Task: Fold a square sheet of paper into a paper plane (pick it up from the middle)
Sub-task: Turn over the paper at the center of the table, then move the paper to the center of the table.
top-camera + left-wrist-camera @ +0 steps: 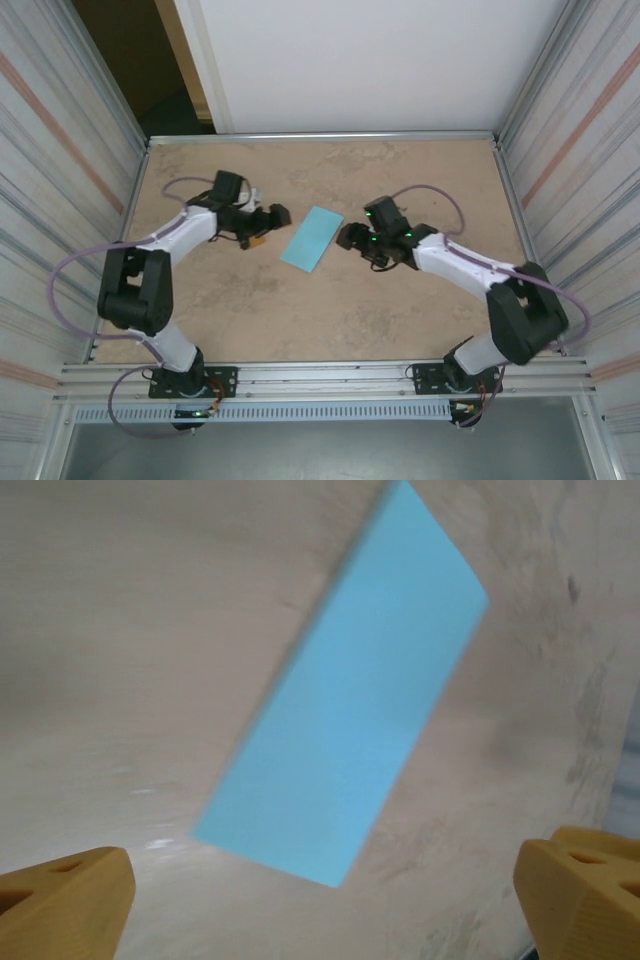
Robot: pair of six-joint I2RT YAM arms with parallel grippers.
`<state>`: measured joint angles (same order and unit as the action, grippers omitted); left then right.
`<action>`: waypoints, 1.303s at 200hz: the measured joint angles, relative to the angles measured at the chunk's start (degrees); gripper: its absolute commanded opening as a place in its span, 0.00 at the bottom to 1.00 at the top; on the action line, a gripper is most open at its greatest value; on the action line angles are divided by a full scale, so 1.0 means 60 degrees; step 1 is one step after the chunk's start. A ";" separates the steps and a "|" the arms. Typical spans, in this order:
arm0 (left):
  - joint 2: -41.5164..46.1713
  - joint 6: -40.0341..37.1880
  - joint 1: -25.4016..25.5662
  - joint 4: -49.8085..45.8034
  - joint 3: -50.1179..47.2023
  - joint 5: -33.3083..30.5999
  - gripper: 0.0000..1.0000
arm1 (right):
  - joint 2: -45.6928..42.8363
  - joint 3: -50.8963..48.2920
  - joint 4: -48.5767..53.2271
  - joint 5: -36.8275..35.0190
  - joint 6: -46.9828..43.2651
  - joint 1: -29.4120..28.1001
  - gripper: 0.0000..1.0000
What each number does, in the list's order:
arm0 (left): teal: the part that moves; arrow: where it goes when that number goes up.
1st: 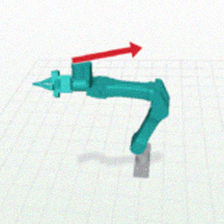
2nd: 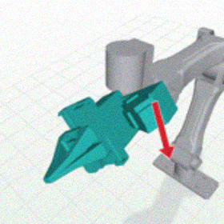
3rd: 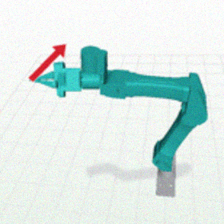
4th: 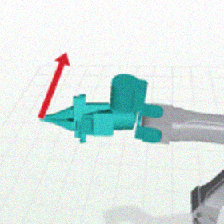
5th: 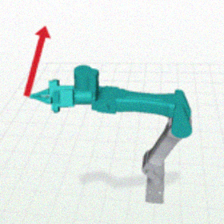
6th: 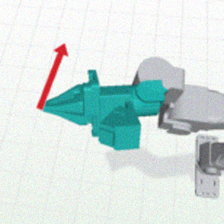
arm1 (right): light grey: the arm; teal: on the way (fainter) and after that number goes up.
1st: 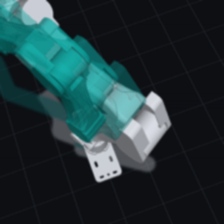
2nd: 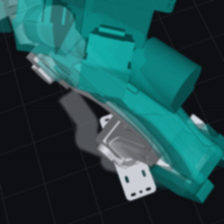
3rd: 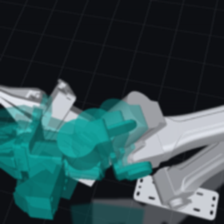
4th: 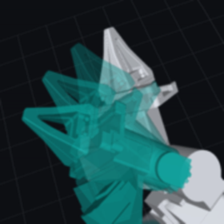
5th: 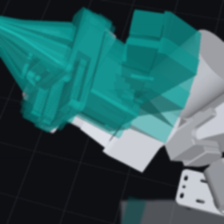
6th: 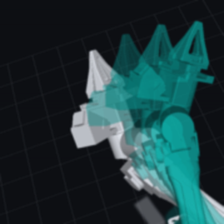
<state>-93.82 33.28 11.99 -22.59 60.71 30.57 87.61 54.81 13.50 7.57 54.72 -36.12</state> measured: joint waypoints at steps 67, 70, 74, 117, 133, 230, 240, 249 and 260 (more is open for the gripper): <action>0.1122 0.0280 -0.1541 0.0455 -0.1188 0.0171 0.99 | 0.3133 0.2269 -0.1082 0.1246 0.0091 -0.0907 0.50; 0.1137 0.0284 -0.1541 0.0474 -0.1191 0.0175 0.99 | 0.3257 0.2342 -0.1100 0.1330 0.0098 -0.0907 0.50; 0.1162 0.0284 -0.1541 0.0503 -0.1195 0.0189 0.99 | 0.3432 0.2444 -0.1140 0.1410 0.0098 -0.0907 0.50; 0.1173 0.0357 -0.1541 0.0685 -0.1300 0.0197 0.99 | 0.4528 0.2838 -0.1220 0.2036 0.0091 -0.0907 0.49; 0.1169 0.0466 -0.1541 0.0805 -0.1402 0.0233 0.98 | 0.4590 0.2743 -0.1220 0.2186 0.0018 -0.0907 0.49; 0.0874 0.0725 -0.0641 0.1424 -0.1479 0.0994 0.96 | 0.2652 0.0073 -0.0667 0.3799 -0.2809 0.0856 0.46; 0.0841 0.0750 -0.0342 0.1490 -0.1479 0.1020 0.95 | 0.2291 -0.0200 -0.0627 0.3763 -0.2736 0.1045 0.46; 0.0805 0.0794 -0.0051 0.1523 -0.1479 0.1053 0.94 | 0.1887 -0.0437 -0.0772 0.3654 -0.2448 0.1078 0.46; 0.0765 0.0856 0.0262 0.1548 -0.1479 0.1089 0.93 | 0.1366 -0.0732 -0.1100 0.3468 -0.2073 0.1020 0.45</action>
<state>-89.23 38.41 13.56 -13.30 51.83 37.10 95.81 50.41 6.90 28.38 42.28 -30.00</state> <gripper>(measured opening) 0.945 0.458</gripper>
